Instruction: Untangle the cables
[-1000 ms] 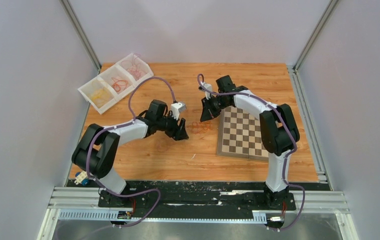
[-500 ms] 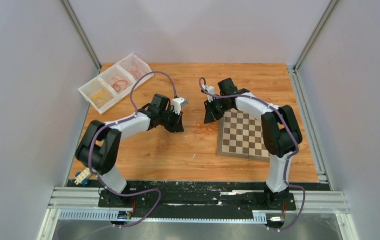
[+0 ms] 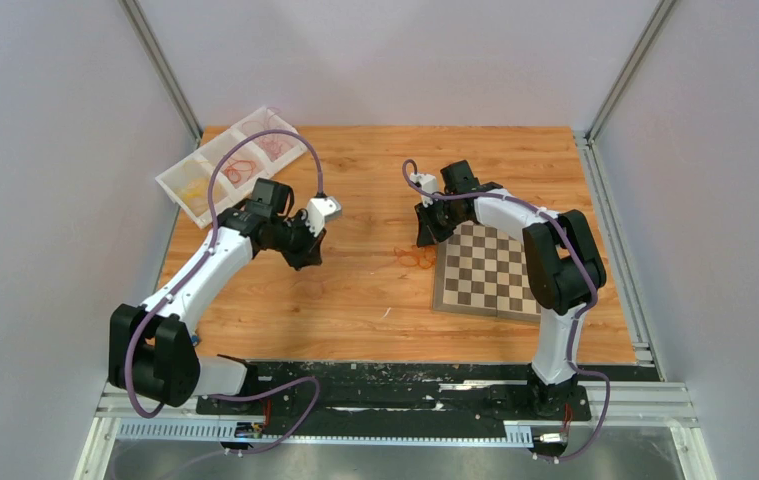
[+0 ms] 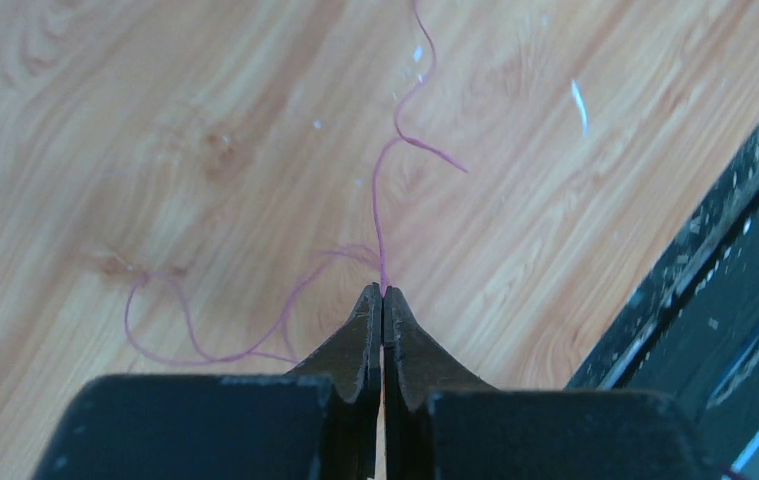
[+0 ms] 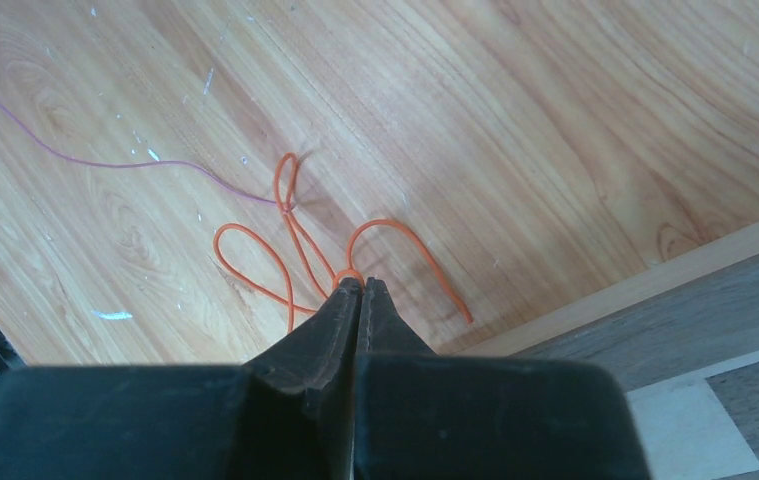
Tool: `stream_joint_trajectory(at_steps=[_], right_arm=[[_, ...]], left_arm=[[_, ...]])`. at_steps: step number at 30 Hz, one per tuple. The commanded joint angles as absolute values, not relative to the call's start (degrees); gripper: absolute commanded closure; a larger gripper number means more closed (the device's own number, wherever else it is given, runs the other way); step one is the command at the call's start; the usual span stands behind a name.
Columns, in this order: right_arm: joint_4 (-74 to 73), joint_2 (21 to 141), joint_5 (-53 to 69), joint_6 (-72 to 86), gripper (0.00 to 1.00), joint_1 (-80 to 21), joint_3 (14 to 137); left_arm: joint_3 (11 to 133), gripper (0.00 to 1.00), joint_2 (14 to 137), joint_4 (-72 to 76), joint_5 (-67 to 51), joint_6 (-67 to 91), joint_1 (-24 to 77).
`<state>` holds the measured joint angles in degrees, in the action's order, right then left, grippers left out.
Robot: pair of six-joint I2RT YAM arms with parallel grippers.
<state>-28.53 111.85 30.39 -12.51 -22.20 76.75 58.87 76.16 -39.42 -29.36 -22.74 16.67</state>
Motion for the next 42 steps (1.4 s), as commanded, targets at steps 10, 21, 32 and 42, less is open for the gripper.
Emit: stream_joint_trajectory(at_steps=[10,21,32,42], right_arm=[[-26.37,108.91,26.76,-16.39,1.0,-22.01,76.2],[-26.33,108.82,27.72,-17.96,1.0,-21.87,76.16],[-26.34,109.17,29.0,-17.93,1.0,-21.77,76.02],[-26.29,110.76,30.9,-15.99,1.0,-21.75,77.3]], left_arm=[[60.97,1.0,72.21,-48.31,-44.43,-33.81,4.38],[62.6,1.0,70.83,-31.92,-51.46,-8.96,0.35],[64.91,1.0,68.98,-28.31,-46.76,1.33,0.35],[60.04,0.91,79.18,-42.2,-32.01,-21.55,0.35]])
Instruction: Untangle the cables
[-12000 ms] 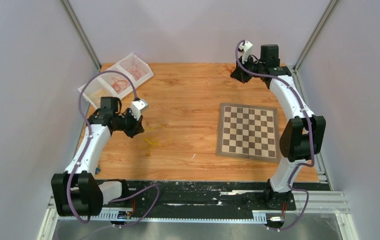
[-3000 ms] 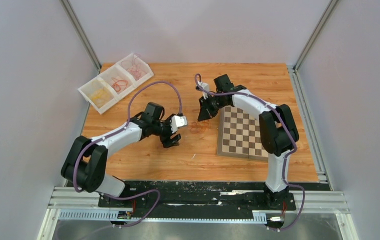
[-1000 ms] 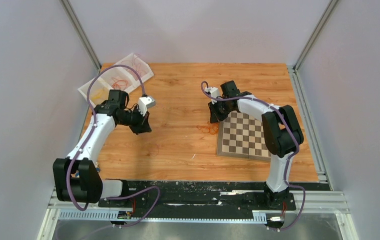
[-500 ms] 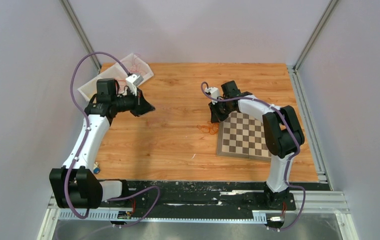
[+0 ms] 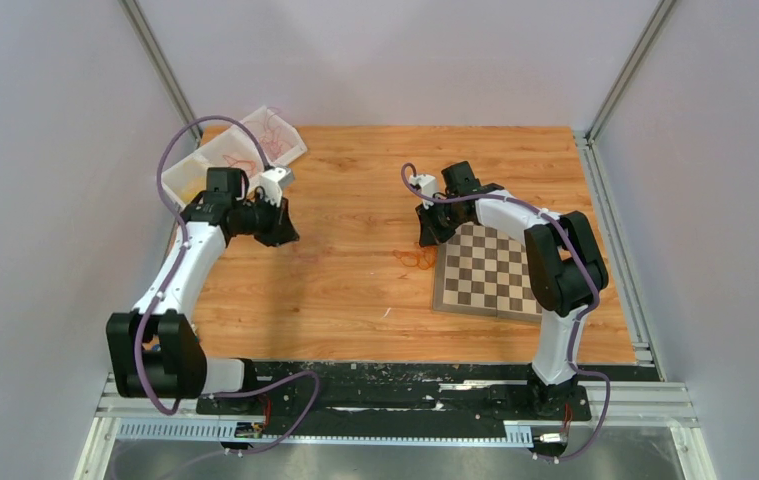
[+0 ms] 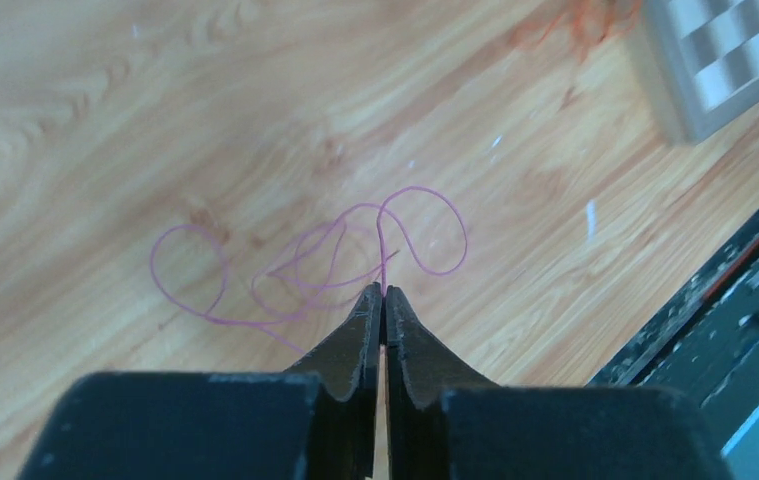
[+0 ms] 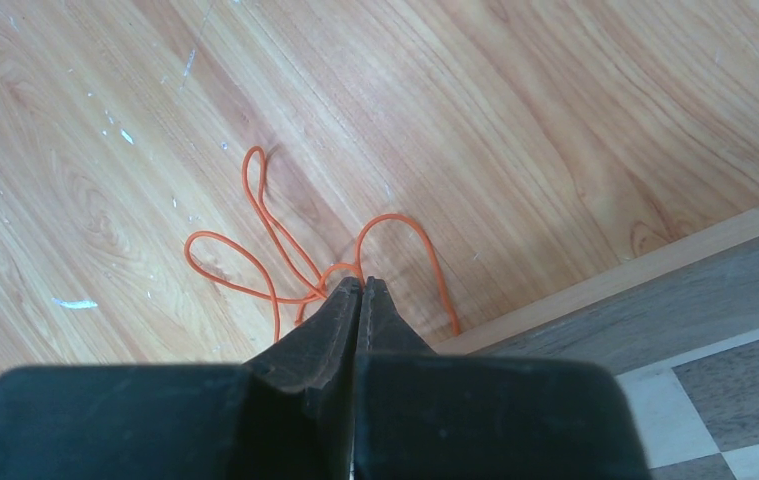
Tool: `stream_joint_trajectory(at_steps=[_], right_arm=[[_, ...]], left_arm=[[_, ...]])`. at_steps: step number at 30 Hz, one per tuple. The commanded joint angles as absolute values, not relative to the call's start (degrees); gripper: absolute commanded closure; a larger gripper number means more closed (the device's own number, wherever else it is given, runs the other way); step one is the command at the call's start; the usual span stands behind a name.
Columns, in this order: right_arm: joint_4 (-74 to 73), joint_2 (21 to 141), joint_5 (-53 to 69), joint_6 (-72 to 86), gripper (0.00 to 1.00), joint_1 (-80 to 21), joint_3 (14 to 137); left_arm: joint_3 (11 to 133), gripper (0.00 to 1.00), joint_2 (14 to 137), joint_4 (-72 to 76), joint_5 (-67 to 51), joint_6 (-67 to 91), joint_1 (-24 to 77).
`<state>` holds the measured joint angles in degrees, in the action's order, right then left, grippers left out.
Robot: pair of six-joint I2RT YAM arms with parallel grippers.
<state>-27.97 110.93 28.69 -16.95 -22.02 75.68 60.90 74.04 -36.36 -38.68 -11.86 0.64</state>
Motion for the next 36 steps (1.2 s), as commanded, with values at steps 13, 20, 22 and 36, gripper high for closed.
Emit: stream_joint_trajectory(at_steps=[13,20,22,36], right_arm=[[-26.88,110.52,30.85,-15.21,1.0,-21.83,77.9],[-27.24,110.7,30.63,-14.71,1.0,-21.83,78.01],[-27.32,110.9,30.72,-14.38,1.0,-21.85,78.25],[-28.19,111.36,30.26,-14.45,1.0,-21.81,79.65]], left_arm=[[62.29,0.0,85.54,-40.93,-26.3,-35.75,0.35],[63.77,0.0,88.41,-47.0,-31.07,-48.77,1.46],[65.21,0.01,90.44,-47.02,-30.09,-47.62,2.73],[69.12,0.69,99.38,-49.75,-24.19,-43.92,7.25]])
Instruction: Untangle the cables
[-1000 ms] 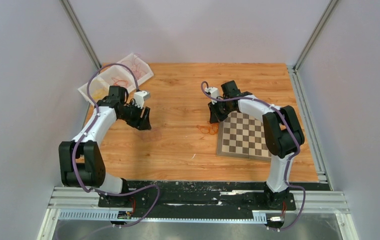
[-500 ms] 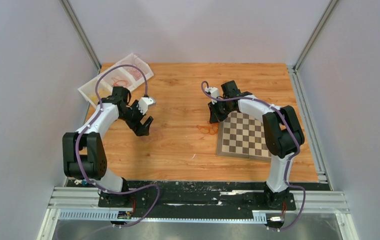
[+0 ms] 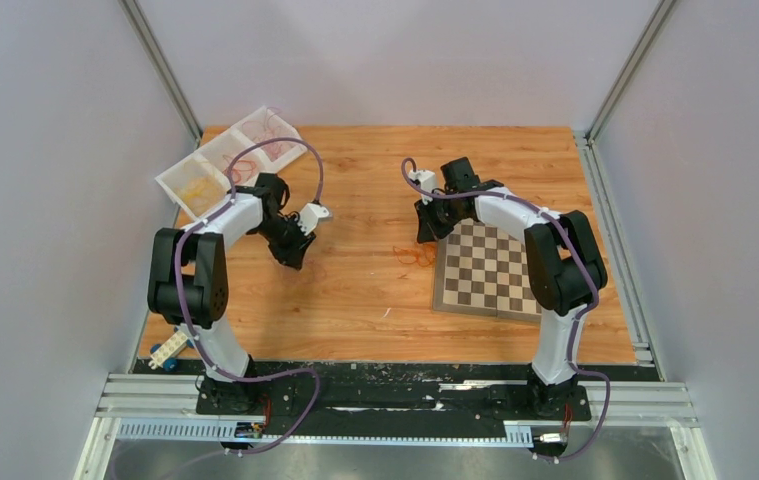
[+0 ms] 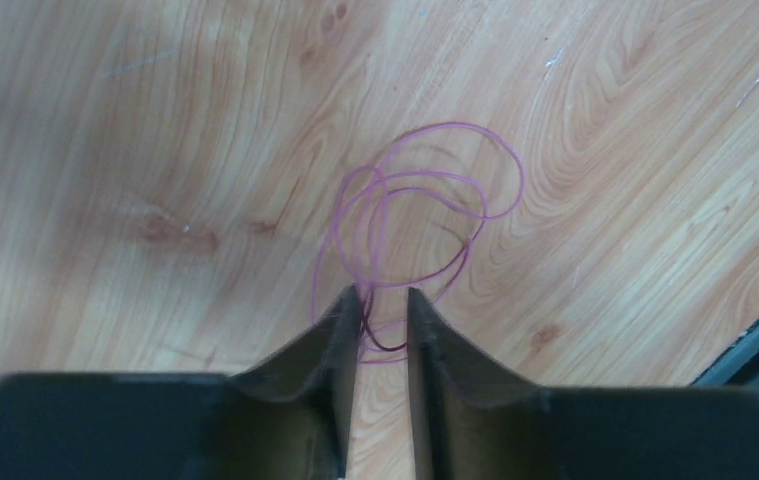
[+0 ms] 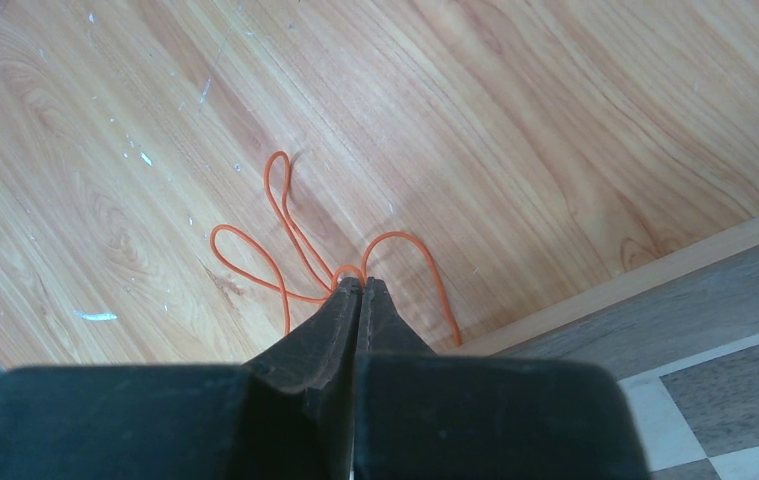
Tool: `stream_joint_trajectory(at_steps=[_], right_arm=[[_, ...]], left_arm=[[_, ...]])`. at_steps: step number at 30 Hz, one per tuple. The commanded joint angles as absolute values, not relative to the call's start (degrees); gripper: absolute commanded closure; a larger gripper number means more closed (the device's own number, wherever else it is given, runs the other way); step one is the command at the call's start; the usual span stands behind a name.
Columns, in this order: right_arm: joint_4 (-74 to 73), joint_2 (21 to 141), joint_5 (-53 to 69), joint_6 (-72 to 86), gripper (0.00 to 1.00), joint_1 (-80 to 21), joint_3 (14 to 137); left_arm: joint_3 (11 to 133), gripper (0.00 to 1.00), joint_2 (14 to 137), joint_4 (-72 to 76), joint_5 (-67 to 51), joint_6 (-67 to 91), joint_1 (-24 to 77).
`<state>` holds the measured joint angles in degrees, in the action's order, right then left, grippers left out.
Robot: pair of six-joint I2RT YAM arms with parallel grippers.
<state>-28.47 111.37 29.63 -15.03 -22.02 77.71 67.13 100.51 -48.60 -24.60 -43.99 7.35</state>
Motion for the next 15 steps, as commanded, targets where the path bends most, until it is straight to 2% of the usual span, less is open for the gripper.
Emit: stream_joint_trajectory(at_steps=[1,3,4,10,15], right_arm=[[-28.25,111.4,30.31,-14.62,1.0,-21.82,79.57],[-28.3,111.29,30.27,-14.83,1.0,-21.85,79.46],[-28.32,111.23,30.32,-14.85,1.0,-21.88,79.38],[-28.56,110.91,31.28,-15.38,1.0,-21.83,78.4],[-29.59,109.84,32.07,-17.1,1.0,-21.63,77.04]], left_arm=[[70.87,0.8,99.39,-50.89,-24.57,-43.36,7.14],[74.0,0.96,98.8,-51.88,-26.75,-41.24,6.51],[75.01,1.0,98.09,-51.91,-28.66,-39.16,5.63],[89.58,1.0,97.74,-48.97,-35.0,-27.65,-0.09],[98.13,1.0,99.95,-39.23,-33.78,-10.71,-3.95]])
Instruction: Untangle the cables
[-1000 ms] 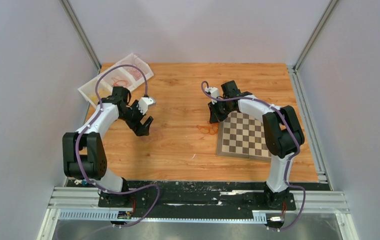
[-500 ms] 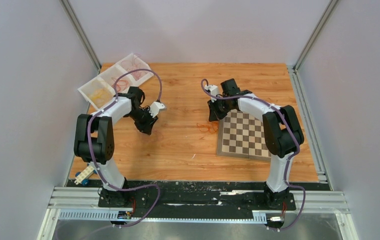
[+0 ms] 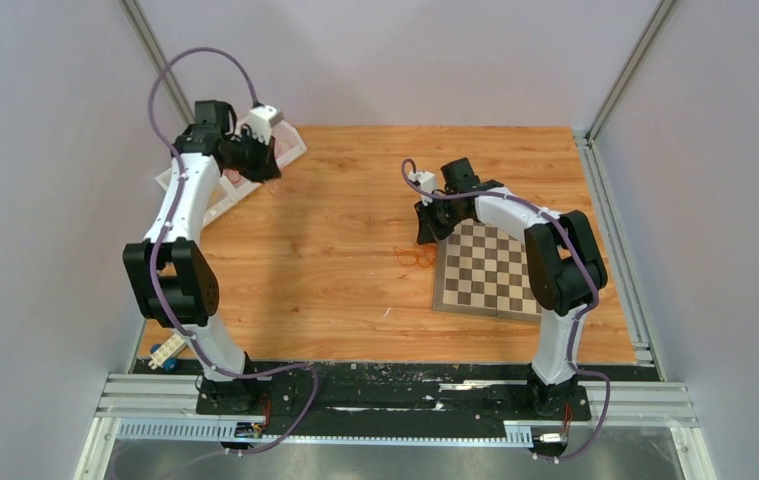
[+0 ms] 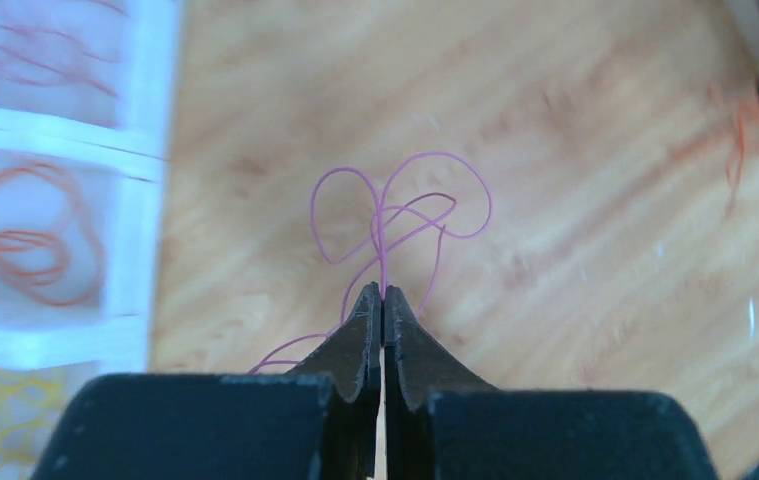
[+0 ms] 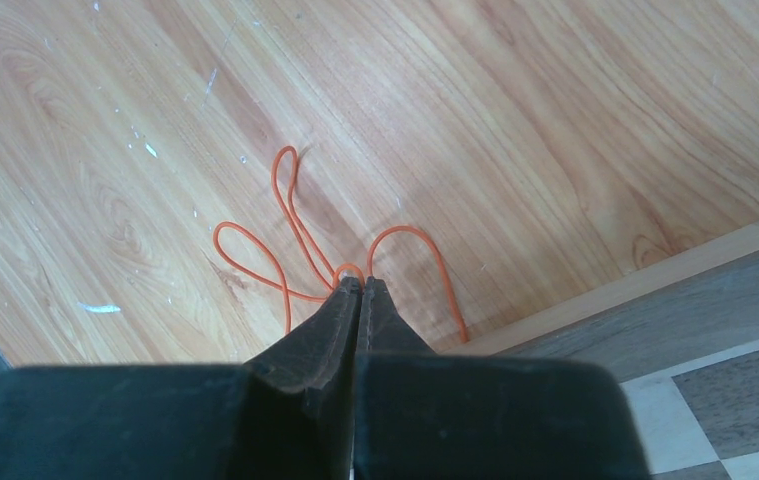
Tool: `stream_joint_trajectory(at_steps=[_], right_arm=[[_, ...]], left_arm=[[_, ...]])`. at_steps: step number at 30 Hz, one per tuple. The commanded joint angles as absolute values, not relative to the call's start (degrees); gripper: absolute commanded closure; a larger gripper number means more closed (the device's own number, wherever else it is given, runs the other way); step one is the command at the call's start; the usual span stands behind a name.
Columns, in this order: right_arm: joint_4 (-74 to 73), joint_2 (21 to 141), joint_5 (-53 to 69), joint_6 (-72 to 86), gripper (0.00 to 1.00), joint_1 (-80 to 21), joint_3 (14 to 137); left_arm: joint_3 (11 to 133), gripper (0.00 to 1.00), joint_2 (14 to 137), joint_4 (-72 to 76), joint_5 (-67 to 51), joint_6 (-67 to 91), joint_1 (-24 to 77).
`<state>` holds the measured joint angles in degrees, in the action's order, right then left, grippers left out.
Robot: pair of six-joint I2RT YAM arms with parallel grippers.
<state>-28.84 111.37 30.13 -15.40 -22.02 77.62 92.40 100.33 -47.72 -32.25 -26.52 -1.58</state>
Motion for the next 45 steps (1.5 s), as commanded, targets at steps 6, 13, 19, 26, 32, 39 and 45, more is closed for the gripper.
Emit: stream_joint_trajectory(at_steps=[6,13,19,26,32,39,45], right_arm=[[-33.85,108.59,34.3,-22.16,1.0,-19.92,76.62],[-38.22,108.68,35.98,-24.52,1.0,-18.15,77.82],[-42.44,110.55,35.03,-26.86,1.0,-17.98,80.47],[-46.87,115.34,36.82,-27.8,1.0,-18.3,83.43],[-47.5,116.67,35.18,-29.14,1.0,-20.43,84.2],[-47.89,117.32,33.31,-30.36,1.0,-22.87,84.82],[-47.76,116.61,34.5,-30.12,1.0,-23.08,85.98]], left_arm=[[101.84,1.0,102.72,-20.85,-23.87,8.84,-6.67],[109.81,1.0,111.03,-5.07,-15.64,16.55,-6.95],[119.75,0.98,122.29,-1.05,-4.63,20.79,-6.9],[122.96,0.89,128.99,6.68,2.47,29.93,-6.61],[121.27,0.82,130.99,5.59,6.42,42.88,-6.09],[122.94,0.77,134.57,6.04,7.45,46.98,-4.91],[118.01,0.3,128.67,14.23,-10.04,39.02,-5.24]])
